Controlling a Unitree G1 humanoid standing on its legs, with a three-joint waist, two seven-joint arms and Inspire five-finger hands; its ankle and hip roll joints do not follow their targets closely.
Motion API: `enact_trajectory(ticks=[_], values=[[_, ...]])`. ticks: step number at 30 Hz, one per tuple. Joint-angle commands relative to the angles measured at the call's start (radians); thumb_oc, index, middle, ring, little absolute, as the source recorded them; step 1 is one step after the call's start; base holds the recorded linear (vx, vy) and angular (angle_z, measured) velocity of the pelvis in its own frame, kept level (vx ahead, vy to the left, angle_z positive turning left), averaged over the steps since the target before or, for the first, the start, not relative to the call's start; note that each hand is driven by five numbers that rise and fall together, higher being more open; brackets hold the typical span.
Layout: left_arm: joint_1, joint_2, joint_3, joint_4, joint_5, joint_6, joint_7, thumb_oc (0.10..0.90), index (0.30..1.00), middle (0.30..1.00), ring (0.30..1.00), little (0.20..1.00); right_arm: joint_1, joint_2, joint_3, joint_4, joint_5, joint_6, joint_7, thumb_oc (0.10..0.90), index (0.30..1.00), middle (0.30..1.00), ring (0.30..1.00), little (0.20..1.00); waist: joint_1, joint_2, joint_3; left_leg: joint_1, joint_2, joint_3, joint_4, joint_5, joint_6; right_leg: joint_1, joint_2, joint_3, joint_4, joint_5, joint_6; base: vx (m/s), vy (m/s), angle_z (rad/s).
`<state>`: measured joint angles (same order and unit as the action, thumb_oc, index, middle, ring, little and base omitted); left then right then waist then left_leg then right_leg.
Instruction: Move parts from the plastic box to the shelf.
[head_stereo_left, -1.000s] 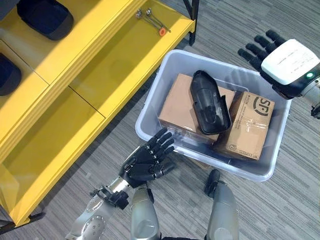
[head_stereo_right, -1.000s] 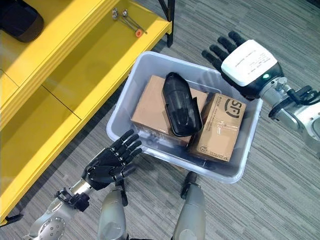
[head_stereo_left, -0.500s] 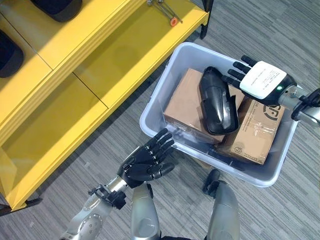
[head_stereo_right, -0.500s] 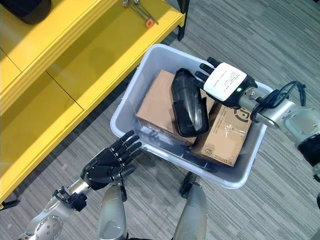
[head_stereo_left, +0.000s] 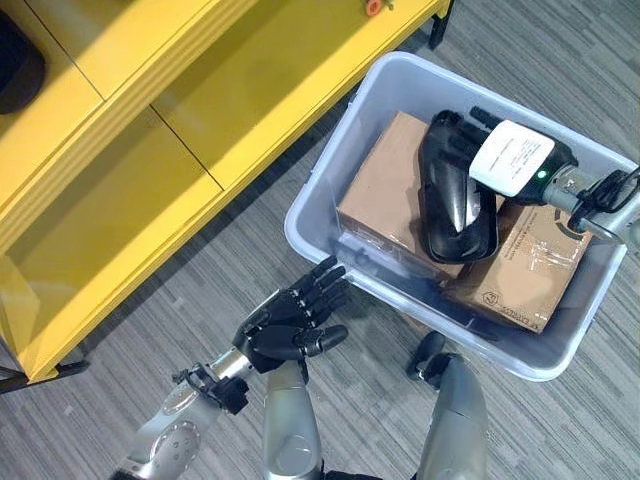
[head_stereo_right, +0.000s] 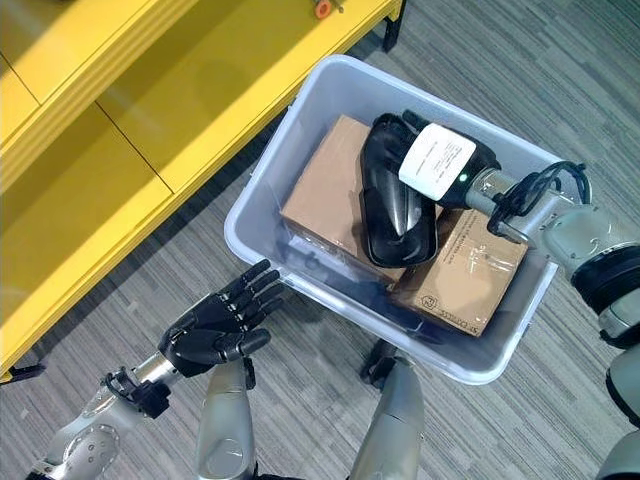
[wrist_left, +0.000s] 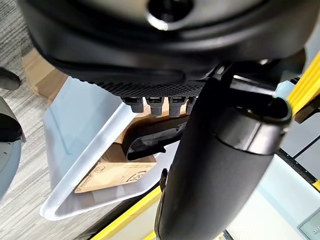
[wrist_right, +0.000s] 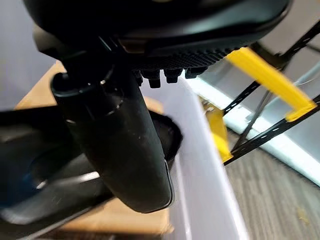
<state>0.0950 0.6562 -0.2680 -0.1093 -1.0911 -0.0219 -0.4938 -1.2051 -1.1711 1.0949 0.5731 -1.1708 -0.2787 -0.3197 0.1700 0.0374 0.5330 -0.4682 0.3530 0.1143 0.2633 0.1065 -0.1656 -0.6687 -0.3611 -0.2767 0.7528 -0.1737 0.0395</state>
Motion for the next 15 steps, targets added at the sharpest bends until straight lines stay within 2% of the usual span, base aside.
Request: enact_trajectory(ticks=[1, 5, 6, 15], values=[[-0.014, 0.035, 0.029, -0.107, -0.032, -0.041, -0.083, 0.9, 1.0, 1.0, 1.0, 1.0, -0.151, -0.008, 0.021, 0.011, 0.006, -0.004, 0.022, 0.9, 1.0, 1.0, 1.0, 1.0, 0.014, -0.001, -0.013, -0.028, 0.056, -0.002, 0.101, -0.067, 0.028, 0.031, 0.009, -0.018, 0.013, -0.027, 0.05, 0.0, 0.0, 0.0], [-0.01, 0.033, 0.034, -0.102, -0.024, -0.041, -0.094, 0.9, 1.0, 1.0, 1.0, 1.0, -0.144, -0.005, 0.042, 0.014, 0.04, -0.006, 0.079, 0.9, 1.0, 1.0, 1.0, 1.0, 0.014, -0.004, -0.013, -0.034, 0.063, 0.0, 0.099, -0.062, 0.026, 0.019, 0.007, -0.019, 0.019, -0.026, 0.049, 0.0, 0.0, 0.0], [-0.009, 0.03, 0.034, -0.1, -0.023, -0.043, -0.096, 0.9, 1.0, 1.0, 1.0, 1.0, -0.138, -0.006, 0.047, 0.014, 0.053, 0.032, 0.127, 0.9, 1.0, 1.0, 1.0, 1.0, 0.013, -0.005, -0.013, -0.034, 0.066, 0.002, 0.099, -0.058, 0.024, 0.018, 0.007, -0.02, 0.019, -0.026, 0.048, 0.0, 0.0, 0.0], [-0.018, 0.03, 0.033, -0.103, -0.019, -0.044, -0.075, 0.9, 1.0, 1.0, 1.0, 1.0, -0.089, 0.001, 0.026, 0.052, 0.021, 0.048, 0.141, 0.9, 1.0, 1.0, 1.0, 1.0, 0.011, -0.018, -0.013, -0.045, 0.071, 0.004, 0.102, -0.062, 0.025, 0.014, 0.014, -0.023, 0.017, -0.025, 0.046, 0.0, 0.0, 0.0]])
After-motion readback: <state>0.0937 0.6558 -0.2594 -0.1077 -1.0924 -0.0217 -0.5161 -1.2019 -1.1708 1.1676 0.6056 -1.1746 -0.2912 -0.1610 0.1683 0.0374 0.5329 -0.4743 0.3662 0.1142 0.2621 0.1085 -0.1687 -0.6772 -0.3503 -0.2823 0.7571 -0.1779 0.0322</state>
